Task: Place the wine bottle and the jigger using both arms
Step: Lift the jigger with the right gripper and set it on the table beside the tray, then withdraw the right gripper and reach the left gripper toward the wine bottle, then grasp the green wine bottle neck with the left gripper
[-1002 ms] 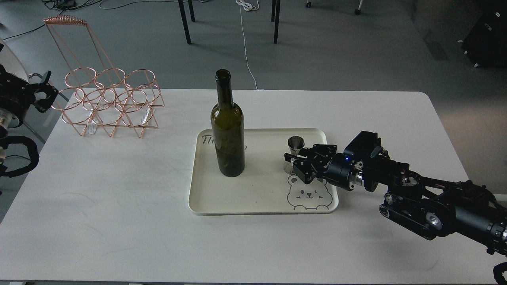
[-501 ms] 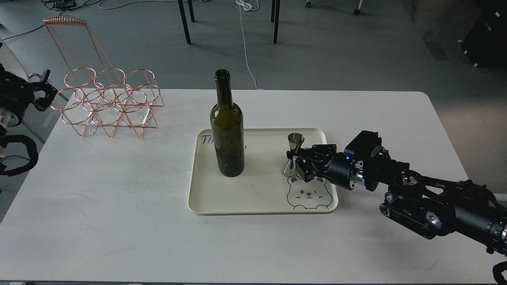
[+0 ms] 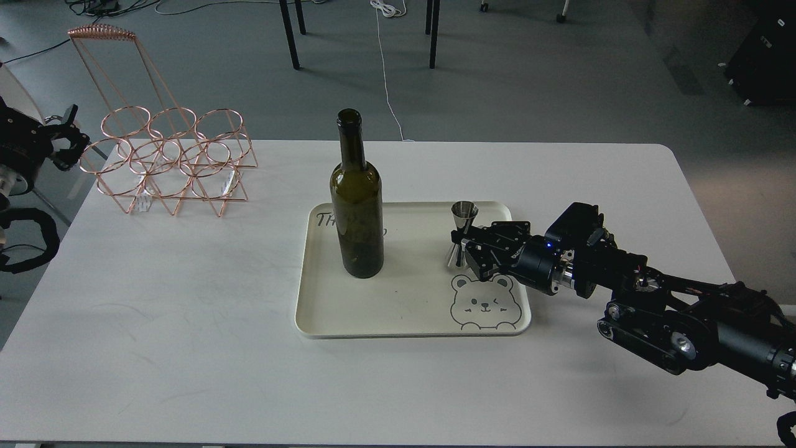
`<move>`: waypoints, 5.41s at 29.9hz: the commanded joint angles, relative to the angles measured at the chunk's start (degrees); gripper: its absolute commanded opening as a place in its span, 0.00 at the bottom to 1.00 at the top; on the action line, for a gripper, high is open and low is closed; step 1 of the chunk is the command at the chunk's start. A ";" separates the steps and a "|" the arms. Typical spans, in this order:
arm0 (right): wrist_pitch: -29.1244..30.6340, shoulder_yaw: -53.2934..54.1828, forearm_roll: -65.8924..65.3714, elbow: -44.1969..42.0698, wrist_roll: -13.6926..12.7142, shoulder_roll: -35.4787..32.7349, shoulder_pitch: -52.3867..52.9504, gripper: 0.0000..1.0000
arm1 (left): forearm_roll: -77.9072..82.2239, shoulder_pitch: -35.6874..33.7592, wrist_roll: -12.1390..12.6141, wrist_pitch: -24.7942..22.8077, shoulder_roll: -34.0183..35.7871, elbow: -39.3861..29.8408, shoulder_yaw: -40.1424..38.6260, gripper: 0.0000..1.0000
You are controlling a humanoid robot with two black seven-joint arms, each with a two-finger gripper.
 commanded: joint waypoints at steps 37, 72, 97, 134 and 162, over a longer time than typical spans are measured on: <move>-10.80 11.24 9.82 -4.68 -0.88 -17.40 -16.81 0.06 | 1.31 -0.86 0.37 0.00 -0.07 -0.53 0.02 0.99; -10.80 11.24 9.91 -1.70 0.00 -18.10 -20.23 0.65 | 2.10 -2.09 0.37 0.00 0.55 -0.44 0.02 0.99; -10.80 12.12 32.13 17.73 2.19 -41.13 -14.10 0.97 | 3.59 -2.18 0.55 0.00 2.65 -0.79 0.02 0.99; 40.11 18.45 118.44 -19.07 1.75 -20.40 3.67 0.99 | 58.23 -1.66 0.28 0.00 27.97 -58.52 1.07 0.99; 45.20 24.87 123.99 -30.26 1.14 -11.16 0.16 1.00 | 128.57 -0.43 0.63 16.13 11.02 -67.68 2.65 0.94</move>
